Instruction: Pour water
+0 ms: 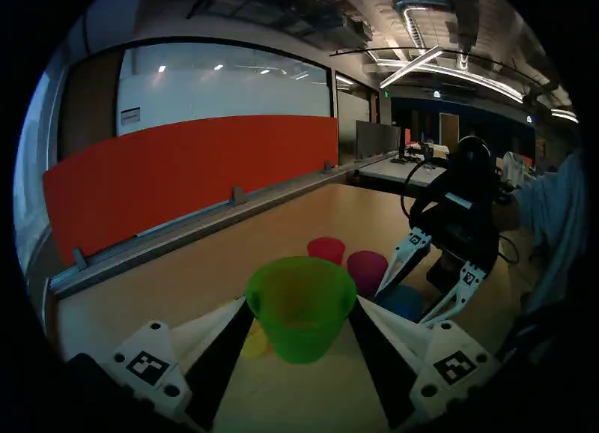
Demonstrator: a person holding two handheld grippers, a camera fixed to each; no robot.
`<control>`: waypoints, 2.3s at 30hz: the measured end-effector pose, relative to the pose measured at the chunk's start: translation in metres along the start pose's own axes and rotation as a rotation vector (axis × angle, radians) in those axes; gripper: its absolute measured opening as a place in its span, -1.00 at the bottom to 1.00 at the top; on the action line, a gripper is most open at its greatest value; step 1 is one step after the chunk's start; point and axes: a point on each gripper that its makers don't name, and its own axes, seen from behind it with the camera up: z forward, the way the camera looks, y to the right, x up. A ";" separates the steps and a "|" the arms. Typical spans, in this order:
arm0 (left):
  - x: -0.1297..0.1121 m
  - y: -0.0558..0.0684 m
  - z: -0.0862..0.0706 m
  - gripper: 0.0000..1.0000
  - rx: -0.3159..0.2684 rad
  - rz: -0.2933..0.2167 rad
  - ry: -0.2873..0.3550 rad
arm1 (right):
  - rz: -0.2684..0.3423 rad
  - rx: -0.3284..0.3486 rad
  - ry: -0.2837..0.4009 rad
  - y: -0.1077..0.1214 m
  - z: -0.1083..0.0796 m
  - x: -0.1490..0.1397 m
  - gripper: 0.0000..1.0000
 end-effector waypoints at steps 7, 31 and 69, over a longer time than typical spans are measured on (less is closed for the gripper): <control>0.006 0.004 -0.003 0.73 0.003 -0.002 0.026 | 0.029 -0.026 0.057 0.005 -0.018 0.020 0.83; 0.037 0.025 -0.010 0.73 0.017 -0.029 0.186 | 0.041 -0.120 0.263 0.024 -0.082 0.091 0.83; 0.054 0.061 -0.011 0.73 -0.032 -0.001 0.235 | -0.159 -0.232 0.412 0.053 -0.134 0.187 0.82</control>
